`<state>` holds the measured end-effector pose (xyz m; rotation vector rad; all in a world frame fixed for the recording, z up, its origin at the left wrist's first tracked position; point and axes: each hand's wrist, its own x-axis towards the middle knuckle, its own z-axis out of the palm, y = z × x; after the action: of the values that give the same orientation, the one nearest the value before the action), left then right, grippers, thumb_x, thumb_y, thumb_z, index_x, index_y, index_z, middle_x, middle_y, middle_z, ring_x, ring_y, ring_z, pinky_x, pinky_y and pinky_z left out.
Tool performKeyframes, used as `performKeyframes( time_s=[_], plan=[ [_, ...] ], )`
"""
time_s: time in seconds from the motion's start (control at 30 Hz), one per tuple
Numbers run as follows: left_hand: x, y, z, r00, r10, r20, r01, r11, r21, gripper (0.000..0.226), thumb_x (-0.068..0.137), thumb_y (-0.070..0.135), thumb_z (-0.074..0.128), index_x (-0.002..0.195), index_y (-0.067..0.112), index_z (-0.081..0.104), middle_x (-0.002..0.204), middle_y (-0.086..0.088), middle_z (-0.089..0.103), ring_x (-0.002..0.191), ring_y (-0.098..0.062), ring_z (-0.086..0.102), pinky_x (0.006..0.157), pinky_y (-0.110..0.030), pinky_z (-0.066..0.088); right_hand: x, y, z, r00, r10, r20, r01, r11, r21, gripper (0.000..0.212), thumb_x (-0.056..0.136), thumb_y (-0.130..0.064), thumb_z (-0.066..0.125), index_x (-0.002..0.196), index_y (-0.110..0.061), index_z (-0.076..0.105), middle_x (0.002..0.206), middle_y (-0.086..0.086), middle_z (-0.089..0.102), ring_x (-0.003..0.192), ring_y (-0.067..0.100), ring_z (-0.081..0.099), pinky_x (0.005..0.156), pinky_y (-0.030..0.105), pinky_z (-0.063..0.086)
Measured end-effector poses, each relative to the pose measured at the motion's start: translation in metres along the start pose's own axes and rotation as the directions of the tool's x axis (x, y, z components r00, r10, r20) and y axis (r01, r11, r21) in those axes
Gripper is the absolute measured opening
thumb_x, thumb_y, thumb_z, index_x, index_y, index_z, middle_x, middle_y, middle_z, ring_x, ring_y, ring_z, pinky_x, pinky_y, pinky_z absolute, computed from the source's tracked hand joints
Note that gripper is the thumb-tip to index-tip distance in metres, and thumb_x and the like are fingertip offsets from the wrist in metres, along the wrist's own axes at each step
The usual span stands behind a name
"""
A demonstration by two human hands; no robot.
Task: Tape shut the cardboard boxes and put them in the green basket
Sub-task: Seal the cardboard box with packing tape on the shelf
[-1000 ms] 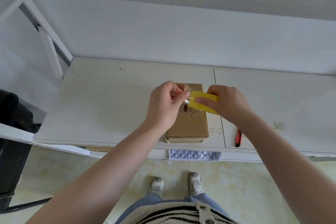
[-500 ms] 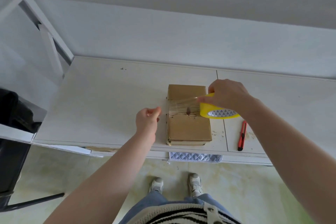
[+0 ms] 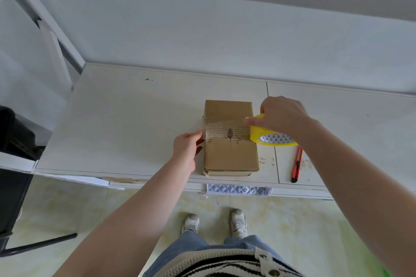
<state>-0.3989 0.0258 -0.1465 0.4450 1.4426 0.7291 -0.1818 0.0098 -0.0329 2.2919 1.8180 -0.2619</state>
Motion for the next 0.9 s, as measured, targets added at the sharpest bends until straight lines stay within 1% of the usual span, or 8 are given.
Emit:
performKeyframes(
  time_s=[0.13, 0.23, 0.3, 0.37, 0.4, 0.57, 0.7, 0.9],
  plan=[
    [-0.001, -0.002, 0.007, 0.999, 0.023, 0.030, -0.026, 0.994, 0.102, 0.021, 0.089, 0.025, 0.070, 0.093, 0.007, 0.060, 0.094, -0.010, 0.067, 0.084, -0.021, 0.062, 0.077, -0.029, 0.049, 0.000, 0.000, 0.002, 1.000, -0.001, -0.001, 0.001, 1.000, -0.014, 0.061, 0.079, -0.077, 0.051, 0.100, -0.021, 0.060, 0.084, -0.005, 0.059, 0.083, 0.018, 0.055, 0.069, 0.030, 0.037],
    [-0.005, -0.004, 0.010, 0.968, 0.249, 0.032, -0.249, 0.937, 0.244, 0.024, 0.093, 0.021, 0.064, 0.105, 0.012, 0.045, 0.093, -0.004, 0.057, 0.080, -0.020, 0.056, 0.063, -0.022, 0.040, -0.002, 0.000, 0.002, 1.000, 0.004, -0.005, -0.004, 1.000, -0.010, 0.059, 0.080, -0.075, 0.052, 0.099, -0.021, 0.061, 0.083, -0.005, 0.059, 0.083, 0.019, 0.056, 0.068, 0.030, 0.037],
    [-0.006, -0.003, 0.005, 0.865, 0.485, 0.128, -0.481, 0.729, 0.488, 0.009, 0.096, 0.015, 0.057, 0.093, 0.012, 0.049, 0.083, -0.001, 0.055, 0.076, -0.019, 0.051, 0.059, -0.023, 0.034, -0.004, -0.001, 0.003, 1.000, 0.008, -0.004, -0.008, 1.000, -0.008, 0.058, 0.080, -0.075, 0.052, 0.098, -0.021, 0.061, 0.085, -0.005, 0.060, 0.083, 0.019, 0.057, 0.069, 0.030, 0.037],
    [-0.003, -0.004, 0.001, 0.781, 0.574, 0.245, -0.587, 0.542, 0.601, 0.025, 0.100, 0.015, 0.048, 0.076, 0.013, 0.047, 0.074, -0.002, 0.051, 0.070, -0.019, 0.045, 0.063, -0.028, 0.030, -0.005, -0.001, 0.002, 1.000, 0.007, -0.004, -0.008, 1.000, -0.006, 0.058, 0.080, -0.075, 0.051, 0.097, -0.020, 0.061, 0.085, -0.004, 0.062, 0.083, 0.019, 0.058, 0.068, 0.029, 0.038],
    [-0.004, -0.003, 0.000, 0.762, 0.588, 0.272, -0.608, 0.504, 0.613, 0.035, 0.103, 0.018, 0.043, 0.068, 0.015, 0.041, 0.067, -0.001, 0.046, 0.065, -0.018, 0.042, 0.064, -0.031, 0.029, -0.005, -0.001, 0.002, 1.000, 0.005, -0.003, -0.005, 1.000, -0.008, 0.058, 0.080, -0.075, 0.051, 0.095, -0.019, 0.062, 0.084, -0.004, 0.062, 0.083, 0.020, 0.059, 0.067, 0.029, 0.038],
    [-0.004, -0.001, 0.003, 0.740, 0.562, 0.370, -0.572, 0.236, 0.786, 0.042, 0.103, 0.042, 0.033, 0.066, 0.023, 0.034, 0.061, 0.005, 0.044, 0.059, -0.019, 0.046, 0.054, -0.033, 0.029, -0.007, -0.002, 0.002, 1.000, -0.005, -0.001, 0.005, 0.999, -0.050, 0.063, 0.080, -0.080, 0.044, 0.087, -0.020, 0.062, 0.075, -0.005, 0.059, 0.078, 0.018, 0.059, 0.062, 0.028, 0.036],
    [-0.002, -0.004, 0.004, 0.734, 0.568, 0.372, -0.539, 0.155, 0.828, 0.038, 0.105, 0.041, 0.026, 0.073, 0.023, 0.036, 0.061, 0.006, 0.045, 0.061, -0.022, 0.048, 0.054, -0.033, 0.028, -0.008, 0.014, 0.001, 1.000, 0.019, 0.005, -0.019, 0.997, 0.076, 0.065, 0.083, -0.077, 0.042, 0.061, -0.018, 0.057, 0.061, -0.003, 0.057, 0.062, 0.014, 0.054, 0.051, 0.025, 0.028],
    [-0.001, -0.004, 0.008, 0.727, 0.562, 0.395, -0.516, 0.067, 0.854, 0.035, 0.106, 0.036, 0.025, 0.081, 0.019, 0.044, 0.061, 0.005, 0.044, 0.063, -0.025, 0.048, 0.061, -0.033, 0.029, -0.002, 0.024, 0.017, 0.995, 0.072, 0.074, -0.079, 0.992, 0.098, 0.072, 0.068, -0.087, 0.049, 0.059, -0.016, 0.055, 0.059, -0.003, 0.056, 0.060, 0.014, 0.056, 0.051, 0.025, 0.030]
  ],
)
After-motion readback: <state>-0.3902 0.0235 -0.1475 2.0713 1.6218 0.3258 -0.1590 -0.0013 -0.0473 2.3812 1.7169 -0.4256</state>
